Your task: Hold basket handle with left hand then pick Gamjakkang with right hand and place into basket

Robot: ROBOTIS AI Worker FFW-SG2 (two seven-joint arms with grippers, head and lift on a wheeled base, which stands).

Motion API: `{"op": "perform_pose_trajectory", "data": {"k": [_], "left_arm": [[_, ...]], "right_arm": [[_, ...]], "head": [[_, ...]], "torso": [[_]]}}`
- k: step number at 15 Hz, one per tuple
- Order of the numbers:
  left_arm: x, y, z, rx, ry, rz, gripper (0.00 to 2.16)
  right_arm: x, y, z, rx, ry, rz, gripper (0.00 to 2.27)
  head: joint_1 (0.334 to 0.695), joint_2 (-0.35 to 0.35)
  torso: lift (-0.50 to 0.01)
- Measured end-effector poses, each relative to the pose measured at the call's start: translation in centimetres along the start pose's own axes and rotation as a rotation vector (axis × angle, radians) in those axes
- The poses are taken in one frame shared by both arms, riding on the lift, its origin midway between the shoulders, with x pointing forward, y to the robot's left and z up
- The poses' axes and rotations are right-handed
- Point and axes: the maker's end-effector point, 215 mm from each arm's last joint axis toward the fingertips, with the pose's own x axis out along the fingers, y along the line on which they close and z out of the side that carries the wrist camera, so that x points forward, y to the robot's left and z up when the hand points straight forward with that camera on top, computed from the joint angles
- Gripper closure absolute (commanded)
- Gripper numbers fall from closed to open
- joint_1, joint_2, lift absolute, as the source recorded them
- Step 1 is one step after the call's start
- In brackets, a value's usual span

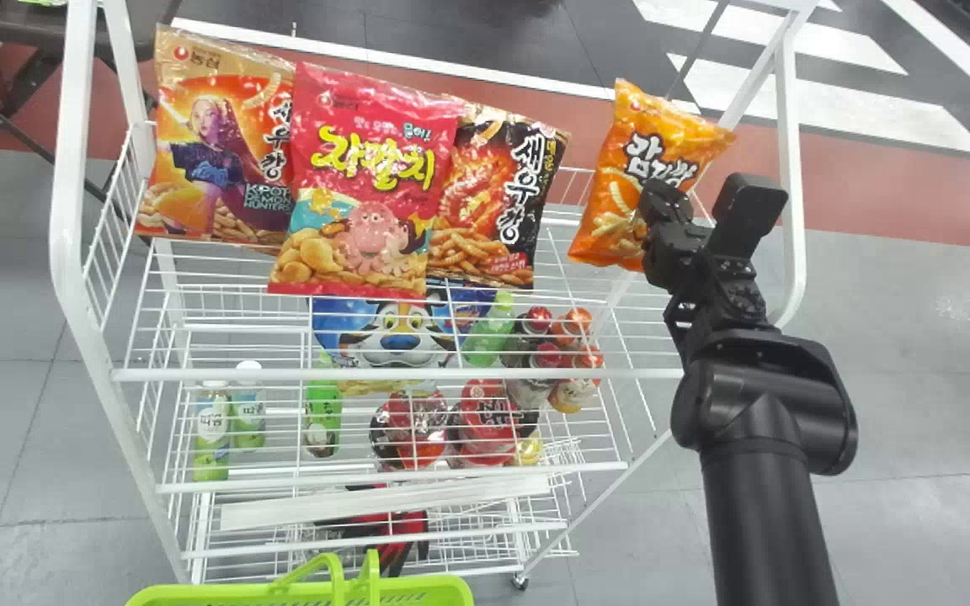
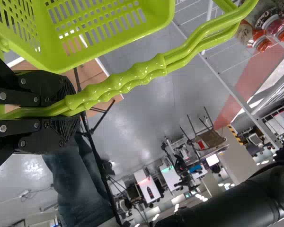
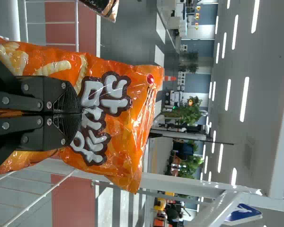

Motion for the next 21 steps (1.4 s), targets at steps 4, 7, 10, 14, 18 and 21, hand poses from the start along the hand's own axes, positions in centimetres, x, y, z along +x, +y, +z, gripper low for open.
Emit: {"op": "perform_pose_trajectory", "data": {"k": [4, 7, 10, 14, 18, 21], "left_arm": [[0.0, -0.2, 0.0, 0.0, -0.002, -0.001, 2.15], [-0.1, -0.4, 0.1, 0.003, -0.004, -0.004, 2.15], [-0.1, -0.5, 0.1, 0.002, -0.004, -0.01, 2.15], [-0.2, -0.6, 0.2, 0.005, -0.006, -0.015, 2.15], [-0.3, -0.8, 0.2, 0.011, -0.01, -0.023, 2.15], [-0.3, -0.8, 0.4, 0.012, -0.017, -0.027, 2.15]], "right_arm": [[-2.8, 1.0, 2.0, -0.003, -0.03, 0.019, 2.25], [-5.9, 1.4, 3.1, 0.009, -0.021, 0.032, 2.25], [-9.6, 2.2, 3.8, -0.016, -0.017, 0.029, 2.25], [-15.1, 3.9, 4.2, 0.014, 0.026, 0.079, 2.25], [-19.1, 6.1, 2.2, 0.043, 0.15, 0.147, 2.25], [-23.0, 7.9, -2.1, 0.06, 0.371, 0.197, 2.25]], "head": [[0.695, -0.35], [0.695, -0.35], [0.695, -0.35], [0.695, -0.35], [0.695, -0.35], [0.695, -0.35]], "torso": [[-0.019], [-0.019], [-0.019], [-0.019], [-0.019], [-0.019]]}}
